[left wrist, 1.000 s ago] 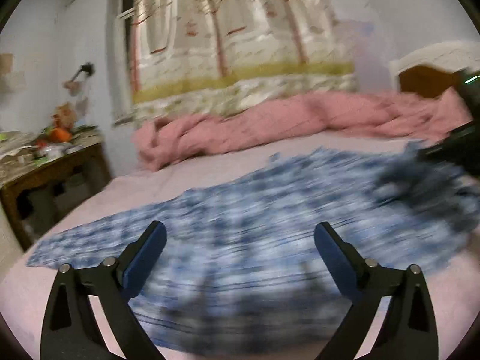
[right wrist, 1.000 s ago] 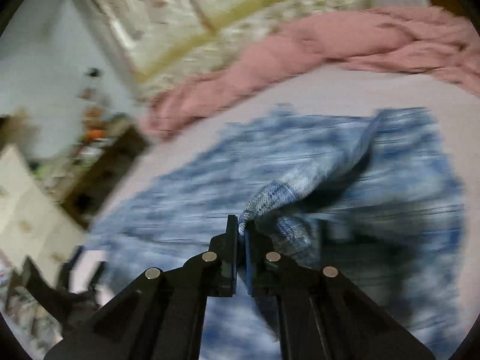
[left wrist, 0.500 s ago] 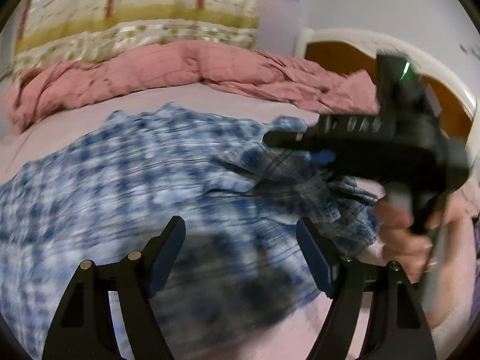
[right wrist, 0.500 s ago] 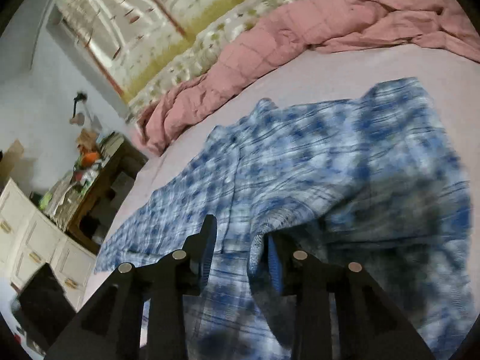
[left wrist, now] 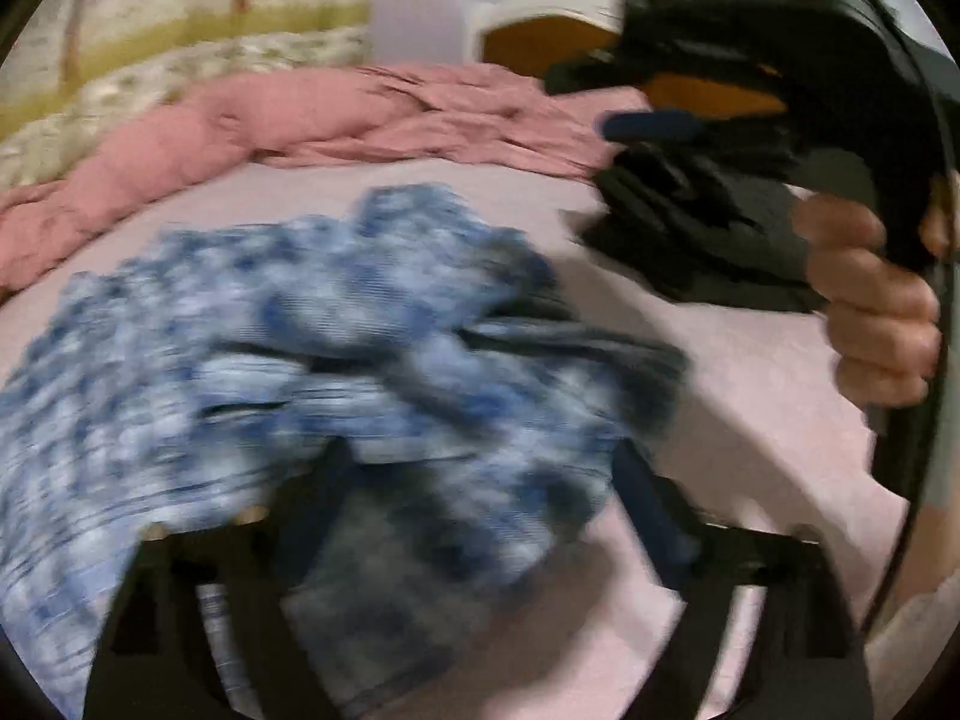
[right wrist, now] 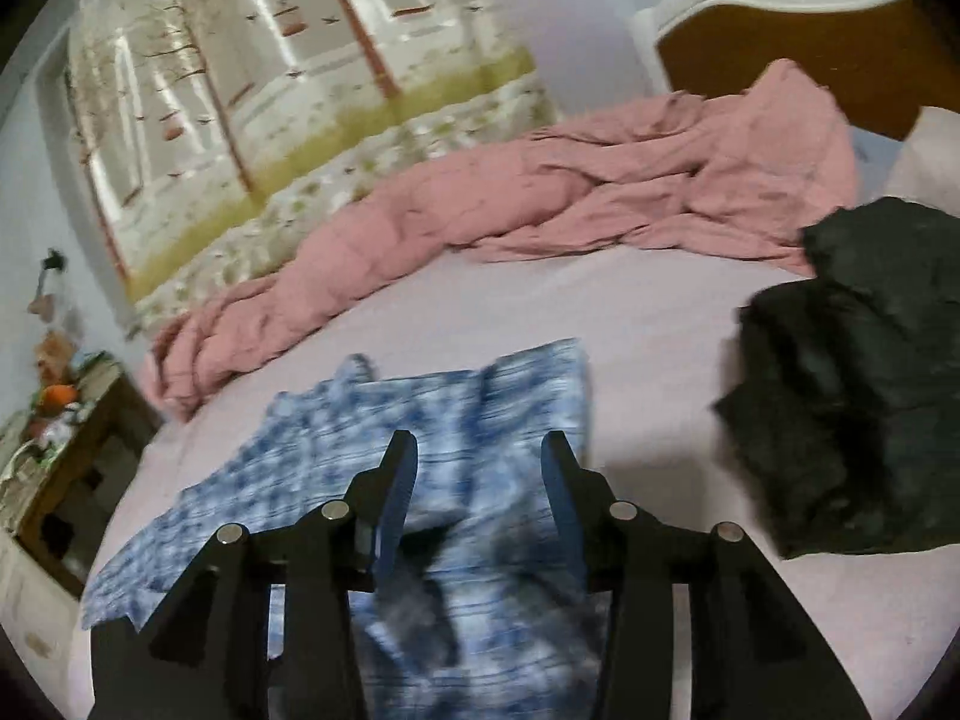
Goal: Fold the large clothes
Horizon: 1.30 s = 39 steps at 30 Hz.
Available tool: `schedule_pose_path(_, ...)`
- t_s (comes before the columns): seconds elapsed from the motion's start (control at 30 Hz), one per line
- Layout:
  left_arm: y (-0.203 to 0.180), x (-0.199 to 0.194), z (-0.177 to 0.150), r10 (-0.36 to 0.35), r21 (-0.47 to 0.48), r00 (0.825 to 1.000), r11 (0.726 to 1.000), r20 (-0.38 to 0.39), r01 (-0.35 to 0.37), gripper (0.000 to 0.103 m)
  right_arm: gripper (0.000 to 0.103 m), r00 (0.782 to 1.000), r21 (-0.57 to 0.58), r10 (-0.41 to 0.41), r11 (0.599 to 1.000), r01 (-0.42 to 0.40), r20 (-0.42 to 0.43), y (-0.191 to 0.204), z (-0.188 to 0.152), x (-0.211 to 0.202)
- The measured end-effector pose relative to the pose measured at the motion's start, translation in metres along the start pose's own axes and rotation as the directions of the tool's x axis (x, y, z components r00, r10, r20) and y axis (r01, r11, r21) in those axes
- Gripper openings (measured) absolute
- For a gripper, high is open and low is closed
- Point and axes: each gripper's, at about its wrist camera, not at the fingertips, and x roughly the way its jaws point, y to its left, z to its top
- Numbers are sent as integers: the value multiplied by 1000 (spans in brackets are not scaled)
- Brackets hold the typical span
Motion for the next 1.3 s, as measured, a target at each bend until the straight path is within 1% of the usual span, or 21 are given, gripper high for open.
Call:
schedule_pose_path(0.1, -4, 11, 4, 136, 13, 991, 991, -6, -136, 85, 45, 1000, 52, -27, 998, 26, 7, -13, 2, -2)
schedule_pose_path(0.13, -1, 14, 7, 154, 1, 988, 988, -2, -154, 77, 45, 1000, 46, -30, 998, 30, 5, -17, 2, -2)
schedule_pose_path(0.2, 10, 19, 14, 188, -49, 982, 981, 15, -187, 72, 45, 999, 41, -41, 998, 41, 9, -20, 2, -3)
schedule_pose_path(0.23, 16, 21, 17, 214, -62, 977, 975, 24, -212, 59, 45, 999, 43, -47, 998, 46, 6, -21, 1, -1)
schedule_pose_path(0.27, 20, 22, 20, 240, -61, 970, 969, 29, -238, 34, 45, 999, 47, -43, 998, 44, -5, -23, 1, 2)
schedule_pose_path(0.33, 30, 23, 29, 265, -41, 964, 963, 9, -265, 8, 45, 999, 47, -30, 998, 32, -29, -23, -2, 10)
schedule_pose_path(0.4, 48, 13, 46, 294, -33, 956, 955, -3, -294, 6, 45, 998, 54, -16, 998, 18, -53, -24, -4, 17)
schedule_pose_path(0.47, 68, -6, 66, 357, -35, 934, 934, 27, -356, 5, 45, 996, 64, 28, 998, -23, -82, -24, -8, 27)
schedule_pose_path(0.53, 94, -24, 90, 401, -75, 916, 914, 5, -399, 5, 45, 987, 39, 65, 997, -60, -149, -17, -16, 44)
schedule_pose_path(0.6, 124, -43, 111, 400, -143, 916, 905, -44, -402, 5, 45, 974, -3, 70, 997, -72, -217, -8, -25, 61)
schedule_pose_path(0.63, 137, -49, 118, 393, -162, 916, 902, -80, -401, 5, 45, 970, -20, 34, 999, -39, -242, -4, -30, 71)
schedule_pose_path(0.7, 162, -61, 127, 376, -194, 916, 897, -143, -398, 5, 45, 956, -75, -157, 987, 143, -247, 1, -38, 87)
schedule_pose_path(0.73, 173, -65, 129, 357, -196, 917, 900, -180, -389, 5, 45, 947, -118, -225, 972, 202, -229, 4, -42, 92)
schedule_pose_path(0.77, 183, -69, 129, 361, -204, 908, 893, -210, -402, 5, 45, 941, -147, -253, 963, 224, -223, 7, -45, 96)
schedule_pose_path(0.83, 199, -76, 126, 396, -222, 882, 864, -256, -452, 5, 45, 933, -153, -249, 965, 214, -260, 7, -51, 109)
schedule_pose_path(0.93, 217, -83, 118, 465, -204, 840, 826, -280, -526, 5, 45, 930, -166, -263, 960, 225, -258, 13, -52, 116)
schedule_pose_path(1.0, 228, -87, 110, 490, -208, 824, 808, -284, -552, 5, 45, 934, -189, -264, 957, 222, -239, 21, -52, 113)
schedule_pose_path(1.07, 238, -84, 100, 491, -215, 819, 802, -297, -558, 5, 45, 944, -186, -215, 968, 171, -251, 26, -55, 115)
schedule_pose_path(1.13, 246, -81, 88, 498, -213, 811, 794, -308, -569, 5, 45, 942, -172, -180, 976, 134, -283, 24, -58, 122)
schedule_pose_path(1.23, 258, -73, 71, 519, -218, 788, 771, -331, -599, 5, 45, 935, -159, -164, 980, 118, -315, 22, -57, 126)
schedule_pose_path(1.3, 264, -68, 61, 544, -197, 761, 752, -353, -629, 5, 45, 950, -92, -97, 993, 72, -298, 17, -47, 117)
